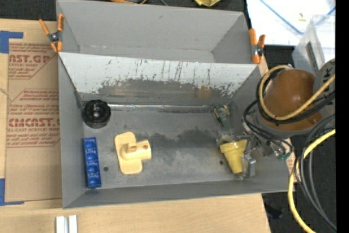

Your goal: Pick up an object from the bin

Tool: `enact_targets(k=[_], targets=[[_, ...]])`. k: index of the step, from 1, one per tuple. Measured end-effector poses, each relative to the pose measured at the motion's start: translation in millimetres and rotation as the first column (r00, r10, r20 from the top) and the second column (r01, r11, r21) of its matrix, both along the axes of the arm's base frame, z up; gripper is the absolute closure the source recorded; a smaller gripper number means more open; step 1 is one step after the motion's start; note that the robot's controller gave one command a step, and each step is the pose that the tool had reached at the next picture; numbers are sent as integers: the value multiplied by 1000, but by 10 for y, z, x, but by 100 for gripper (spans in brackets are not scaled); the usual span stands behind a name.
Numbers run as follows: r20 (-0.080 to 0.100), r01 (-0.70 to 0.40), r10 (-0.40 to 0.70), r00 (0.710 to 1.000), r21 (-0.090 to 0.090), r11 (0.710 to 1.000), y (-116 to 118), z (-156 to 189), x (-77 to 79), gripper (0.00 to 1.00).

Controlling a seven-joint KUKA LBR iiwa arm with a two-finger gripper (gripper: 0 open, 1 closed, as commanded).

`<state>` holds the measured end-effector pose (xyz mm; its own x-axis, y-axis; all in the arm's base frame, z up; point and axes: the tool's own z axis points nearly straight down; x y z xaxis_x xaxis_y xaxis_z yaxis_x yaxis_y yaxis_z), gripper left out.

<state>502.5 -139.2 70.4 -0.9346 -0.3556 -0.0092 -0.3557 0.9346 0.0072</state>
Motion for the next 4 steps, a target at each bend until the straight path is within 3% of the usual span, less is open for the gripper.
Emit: enact_targets(k=[1,2,3,4], targets=[[-13,29,-29,999,2,1000,1,200,9,100],[-11,-11,11,1000,4,1000,101,578,234,100],[-11,-11,11,1000,4,1000,101,578,235,100],[-7,-78,78,997,5,997,71,2059,26,100]])
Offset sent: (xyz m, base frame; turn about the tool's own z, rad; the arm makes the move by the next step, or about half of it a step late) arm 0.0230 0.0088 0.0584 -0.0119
